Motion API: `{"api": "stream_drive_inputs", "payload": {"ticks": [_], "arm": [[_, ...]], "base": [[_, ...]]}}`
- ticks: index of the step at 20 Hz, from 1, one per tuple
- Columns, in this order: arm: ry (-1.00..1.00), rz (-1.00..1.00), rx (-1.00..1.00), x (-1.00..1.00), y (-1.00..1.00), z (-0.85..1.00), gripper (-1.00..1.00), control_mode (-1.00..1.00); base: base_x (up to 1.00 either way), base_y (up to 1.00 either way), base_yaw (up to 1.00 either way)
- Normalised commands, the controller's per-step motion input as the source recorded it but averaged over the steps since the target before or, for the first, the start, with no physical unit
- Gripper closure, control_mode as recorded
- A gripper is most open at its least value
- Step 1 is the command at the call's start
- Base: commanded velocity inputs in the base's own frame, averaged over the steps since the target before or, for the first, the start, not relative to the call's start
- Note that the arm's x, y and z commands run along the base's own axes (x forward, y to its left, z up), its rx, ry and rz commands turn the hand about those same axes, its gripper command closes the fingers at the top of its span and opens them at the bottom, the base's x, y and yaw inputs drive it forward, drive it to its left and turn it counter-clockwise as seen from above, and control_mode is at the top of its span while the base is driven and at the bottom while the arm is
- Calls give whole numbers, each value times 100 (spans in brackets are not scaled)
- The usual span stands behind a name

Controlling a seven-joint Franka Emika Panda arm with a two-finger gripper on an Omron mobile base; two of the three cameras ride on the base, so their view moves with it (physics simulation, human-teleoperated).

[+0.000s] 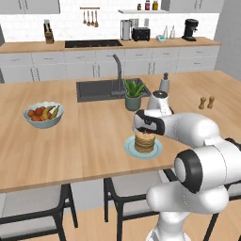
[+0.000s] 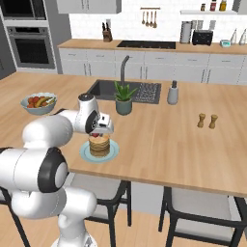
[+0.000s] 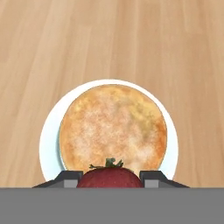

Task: Take the strawberry from the fridge and place it on top of the pancake, located on the dining counter.

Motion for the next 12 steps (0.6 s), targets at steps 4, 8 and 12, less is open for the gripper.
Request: {"api": "stream_drive_inputs", "payload": {"ticks": [4,8,12], "arm": [[0,0,0,11,8,-9,100,-100],[0,0,0,3,0,-14,100,-100],[0,0,0,5,-3,-20,100,-100]], "base": [[0,0,0],[0,0,0],[0,0,0]]}}
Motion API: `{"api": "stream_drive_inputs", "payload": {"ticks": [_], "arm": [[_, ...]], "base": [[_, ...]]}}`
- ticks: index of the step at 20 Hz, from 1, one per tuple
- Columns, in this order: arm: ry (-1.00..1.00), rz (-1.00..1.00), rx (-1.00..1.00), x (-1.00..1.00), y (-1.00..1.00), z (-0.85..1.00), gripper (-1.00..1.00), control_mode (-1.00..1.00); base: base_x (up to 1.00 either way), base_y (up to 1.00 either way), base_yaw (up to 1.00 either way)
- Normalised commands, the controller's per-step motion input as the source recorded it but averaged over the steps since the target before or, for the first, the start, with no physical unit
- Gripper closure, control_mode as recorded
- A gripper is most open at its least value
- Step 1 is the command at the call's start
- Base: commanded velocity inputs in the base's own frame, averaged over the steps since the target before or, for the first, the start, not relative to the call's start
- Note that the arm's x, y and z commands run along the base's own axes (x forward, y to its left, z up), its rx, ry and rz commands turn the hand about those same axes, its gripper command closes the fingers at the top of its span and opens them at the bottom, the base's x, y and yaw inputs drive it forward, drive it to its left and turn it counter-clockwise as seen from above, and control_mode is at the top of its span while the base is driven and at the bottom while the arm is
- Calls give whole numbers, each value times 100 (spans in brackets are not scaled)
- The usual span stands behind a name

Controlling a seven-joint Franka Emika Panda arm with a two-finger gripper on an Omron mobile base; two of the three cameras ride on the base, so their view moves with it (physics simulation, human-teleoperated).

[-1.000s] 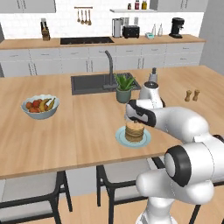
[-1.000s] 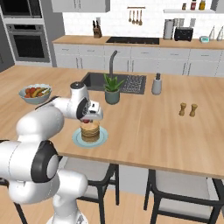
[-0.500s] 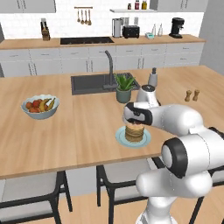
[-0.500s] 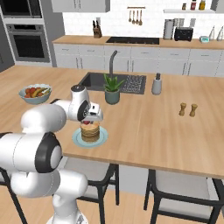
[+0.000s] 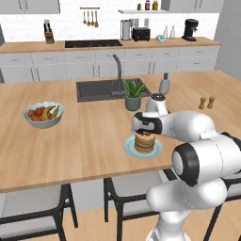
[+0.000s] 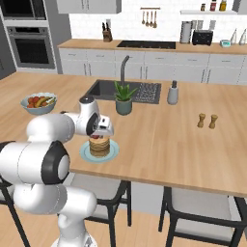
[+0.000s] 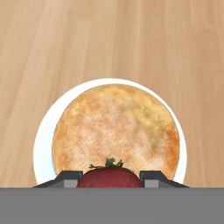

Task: Take the strawberry from the fridge and place it on top of the pancake, located on the dining counter.

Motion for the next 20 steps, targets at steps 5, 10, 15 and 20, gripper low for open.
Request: {"api": "stream_drive_inputs", "payload": {"ticks": [5,10,15,20], "arm": [[0,0,0,6,-1,-8,100,-100],[0,0,0,11,0,0,100,-100],[0,0,0,12,0,0,100,-100],[0,0,0,6,-2,0,100,-100]], "base": [[0,0,0],[0,0,0],[0,0,0],[0,0,0]]}}
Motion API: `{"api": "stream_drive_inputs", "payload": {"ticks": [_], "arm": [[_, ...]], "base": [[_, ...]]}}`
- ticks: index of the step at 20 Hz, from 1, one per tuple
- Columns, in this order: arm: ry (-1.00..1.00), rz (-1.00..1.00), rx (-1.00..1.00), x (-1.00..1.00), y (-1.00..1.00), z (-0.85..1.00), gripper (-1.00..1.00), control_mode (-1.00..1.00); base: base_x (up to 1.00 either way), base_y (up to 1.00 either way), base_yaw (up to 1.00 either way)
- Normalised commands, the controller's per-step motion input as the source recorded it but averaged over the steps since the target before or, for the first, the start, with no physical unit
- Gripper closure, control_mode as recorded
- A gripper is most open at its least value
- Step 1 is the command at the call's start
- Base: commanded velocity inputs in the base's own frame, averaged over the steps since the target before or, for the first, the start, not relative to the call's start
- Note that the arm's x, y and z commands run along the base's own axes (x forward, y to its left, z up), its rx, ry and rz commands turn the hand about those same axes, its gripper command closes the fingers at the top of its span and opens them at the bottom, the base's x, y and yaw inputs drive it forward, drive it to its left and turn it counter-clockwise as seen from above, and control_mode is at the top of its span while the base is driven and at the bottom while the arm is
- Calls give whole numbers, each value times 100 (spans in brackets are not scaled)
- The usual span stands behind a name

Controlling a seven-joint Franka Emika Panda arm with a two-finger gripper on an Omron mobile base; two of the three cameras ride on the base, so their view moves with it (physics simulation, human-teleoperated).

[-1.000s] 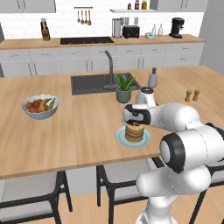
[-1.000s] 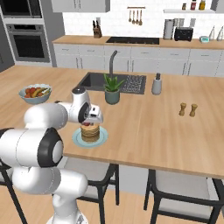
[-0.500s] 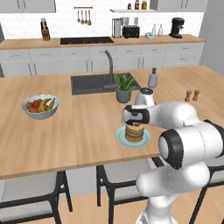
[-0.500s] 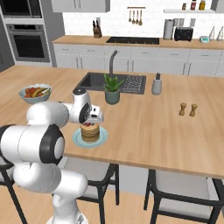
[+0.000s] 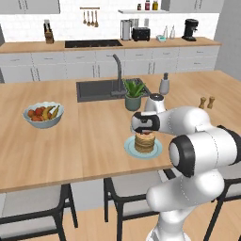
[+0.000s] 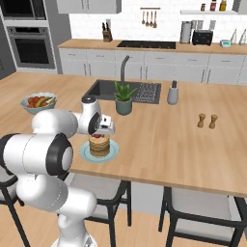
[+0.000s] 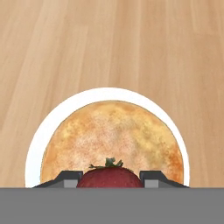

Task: Take the strawberry from the fridge and place it on top of the pancake, located on the dining counter.

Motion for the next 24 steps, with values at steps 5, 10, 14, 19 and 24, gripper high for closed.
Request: {"api": "stream_drive_inputs", "payload": {"ticks": [5,10,14,19,24], "arm": [[0,0,0,0,-3,0,100,-100],[0,0,0,0,0,0,100,-100],[0,0,0,0,0,0,-100,-100],[0,0,0,0,0,0,-100,-100],[0,0,0,0,0,0,-100,-100]], "base": [[0,0,0],[0,0,0],[0,0,0],[0,0,0],[0,0,0]]}}
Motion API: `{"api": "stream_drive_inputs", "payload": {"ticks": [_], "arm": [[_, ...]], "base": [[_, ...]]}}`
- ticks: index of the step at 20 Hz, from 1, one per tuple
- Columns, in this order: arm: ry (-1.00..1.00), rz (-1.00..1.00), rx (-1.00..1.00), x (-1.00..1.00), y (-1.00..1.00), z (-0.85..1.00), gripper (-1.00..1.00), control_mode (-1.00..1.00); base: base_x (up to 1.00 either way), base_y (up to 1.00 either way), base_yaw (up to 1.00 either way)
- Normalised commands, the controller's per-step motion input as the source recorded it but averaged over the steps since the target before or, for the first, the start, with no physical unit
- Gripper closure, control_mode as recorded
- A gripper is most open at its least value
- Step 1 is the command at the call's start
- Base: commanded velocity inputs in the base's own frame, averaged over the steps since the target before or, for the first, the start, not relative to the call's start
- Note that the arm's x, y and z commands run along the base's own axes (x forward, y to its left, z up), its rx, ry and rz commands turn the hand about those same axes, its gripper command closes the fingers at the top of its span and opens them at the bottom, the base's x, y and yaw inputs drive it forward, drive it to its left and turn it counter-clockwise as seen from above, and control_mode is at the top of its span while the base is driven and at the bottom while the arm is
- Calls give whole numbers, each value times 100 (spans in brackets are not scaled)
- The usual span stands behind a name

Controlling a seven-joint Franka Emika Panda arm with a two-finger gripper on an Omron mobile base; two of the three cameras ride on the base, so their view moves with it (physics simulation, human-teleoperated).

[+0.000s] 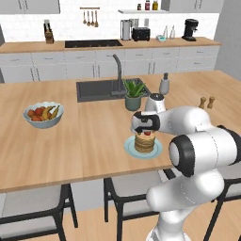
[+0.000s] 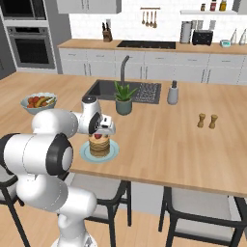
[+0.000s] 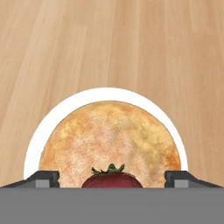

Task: Take the strawberry from the fridge and place it on top of the pancake, located on the dining counter.

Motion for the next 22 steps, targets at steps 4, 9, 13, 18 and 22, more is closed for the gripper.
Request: {"api": "stream_drive_inputs", "payload": {"ticks": [4,9,13,18,22], "arm": [[0,0,0,0,0,0,-100,-100],[0,0,0,-2,0,14,-100,-100],[0,0,0,-29,0,60,-100,-100],[0,0,0,-71,0,75,-100,-100],[0,1,-8,-100,13,56,-100,-100]], "base": [[0,0,0],[0,0,0],[0,0,0],[0,0,0],[0,0,0]]}}
